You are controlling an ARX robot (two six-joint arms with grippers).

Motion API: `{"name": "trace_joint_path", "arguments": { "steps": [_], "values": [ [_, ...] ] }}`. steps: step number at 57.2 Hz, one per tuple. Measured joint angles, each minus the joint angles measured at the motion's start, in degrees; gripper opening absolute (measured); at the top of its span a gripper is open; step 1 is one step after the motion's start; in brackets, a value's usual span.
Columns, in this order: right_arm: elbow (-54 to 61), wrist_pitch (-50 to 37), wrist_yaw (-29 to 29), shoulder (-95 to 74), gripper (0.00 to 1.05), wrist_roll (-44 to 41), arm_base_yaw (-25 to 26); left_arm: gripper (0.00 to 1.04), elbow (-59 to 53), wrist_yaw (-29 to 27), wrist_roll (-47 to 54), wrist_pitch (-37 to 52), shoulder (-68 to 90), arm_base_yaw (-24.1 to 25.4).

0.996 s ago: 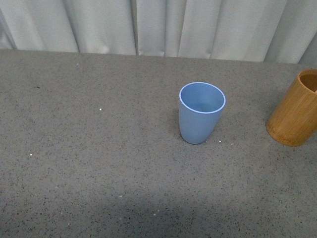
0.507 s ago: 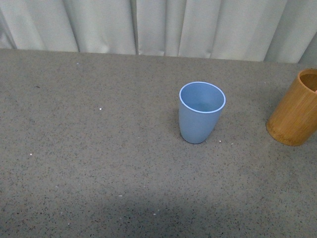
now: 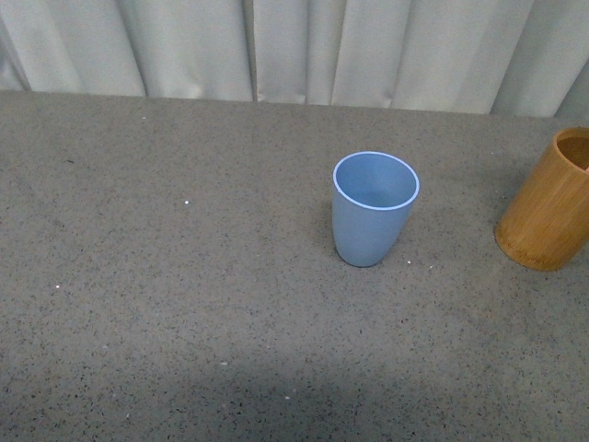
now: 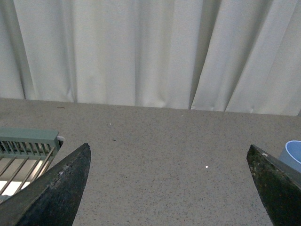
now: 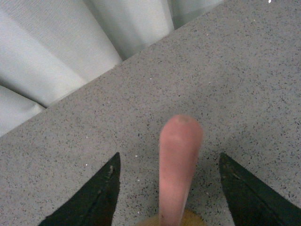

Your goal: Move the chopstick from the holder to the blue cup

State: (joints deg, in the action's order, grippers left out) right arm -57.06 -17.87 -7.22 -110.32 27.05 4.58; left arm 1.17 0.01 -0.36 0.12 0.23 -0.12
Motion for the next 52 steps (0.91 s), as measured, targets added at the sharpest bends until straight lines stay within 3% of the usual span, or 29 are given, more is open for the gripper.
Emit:
{"name": "trace_joint_path", "arguments": {
  "steps": [19,52],
  "values": [
    [0.24,-1.4,1.31,-0.13,0.02,0.17,-0.76,0.98,0.0,0.0,0.0,0.0,0.0,0.02],
    [3.74,-2.56,4.63,7.61,0.02,1.29,-0.85,0.98,0.0,0.0,0.0,0.0,0.0,0.02]
  ]
}}
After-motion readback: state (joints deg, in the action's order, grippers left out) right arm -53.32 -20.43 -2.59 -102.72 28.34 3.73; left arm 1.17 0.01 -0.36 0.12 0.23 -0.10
